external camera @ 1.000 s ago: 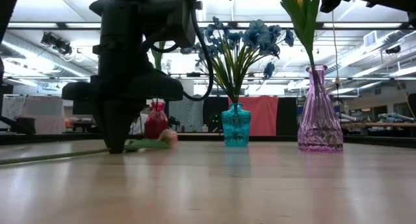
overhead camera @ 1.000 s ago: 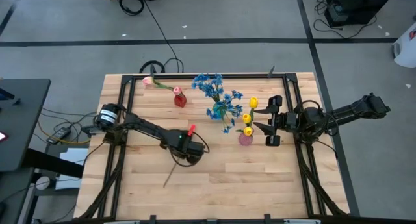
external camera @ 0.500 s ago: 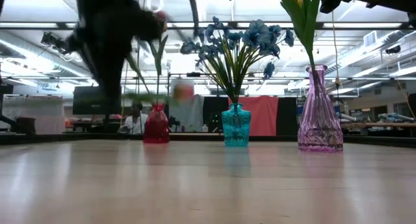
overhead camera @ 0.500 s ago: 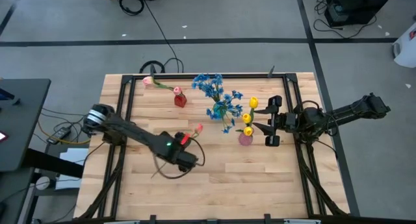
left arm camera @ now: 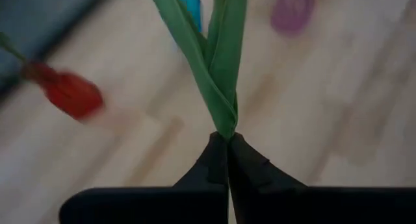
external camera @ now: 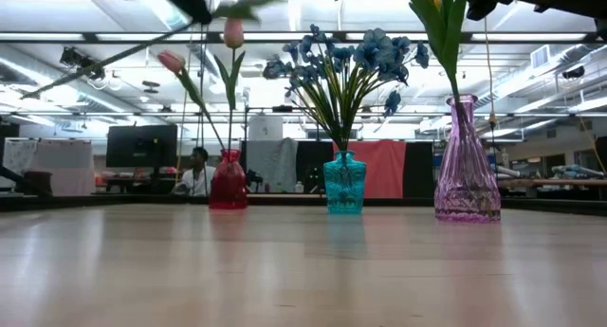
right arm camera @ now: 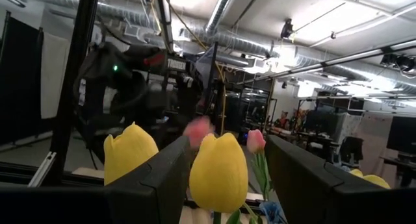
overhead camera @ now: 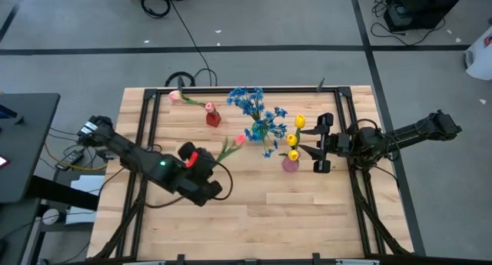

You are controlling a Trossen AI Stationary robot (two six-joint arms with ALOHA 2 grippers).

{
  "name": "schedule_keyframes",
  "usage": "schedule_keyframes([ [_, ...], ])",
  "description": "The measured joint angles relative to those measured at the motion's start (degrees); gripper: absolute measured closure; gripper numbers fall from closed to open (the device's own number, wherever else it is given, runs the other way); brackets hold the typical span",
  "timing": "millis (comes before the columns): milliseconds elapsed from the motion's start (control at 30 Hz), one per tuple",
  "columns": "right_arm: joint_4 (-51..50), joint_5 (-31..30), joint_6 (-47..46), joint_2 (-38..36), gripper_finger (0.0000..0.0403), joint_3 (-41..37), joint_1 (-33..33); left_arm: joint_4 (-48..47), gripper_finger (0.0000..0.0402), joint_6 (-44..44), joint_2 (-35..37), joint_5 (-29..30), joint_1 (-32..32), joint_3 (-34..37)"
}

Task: Sort flowers into vase by color
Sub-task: Put the pink tulip into the red flower vase

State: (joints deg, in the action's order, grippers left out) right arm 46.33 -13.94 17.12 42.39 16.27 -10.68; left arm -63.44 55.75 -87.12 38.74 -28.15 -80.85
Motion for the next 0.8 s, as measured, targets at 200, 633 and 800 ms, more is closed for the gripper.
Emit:
schedule_keyframes([
  [200,0.1,-0.01,-0.6,0.0,0.0192,0.0,0.01,-1.53,0.04,-5.34,3.14,14.32,-0.1,-0.51],
  [633,-0.03,0.02,-1.09,1.01,0.0192,0.02,0.02,-1.63,0.0401,-16.51,7.46,31.66,0.4,2.7],
  [800,0.42,-0.01,-1.09,1.18,0.0192,0.06,0.0,2.07,0.0401,-16.62,15.9,32.55,1.07,8.32],
])
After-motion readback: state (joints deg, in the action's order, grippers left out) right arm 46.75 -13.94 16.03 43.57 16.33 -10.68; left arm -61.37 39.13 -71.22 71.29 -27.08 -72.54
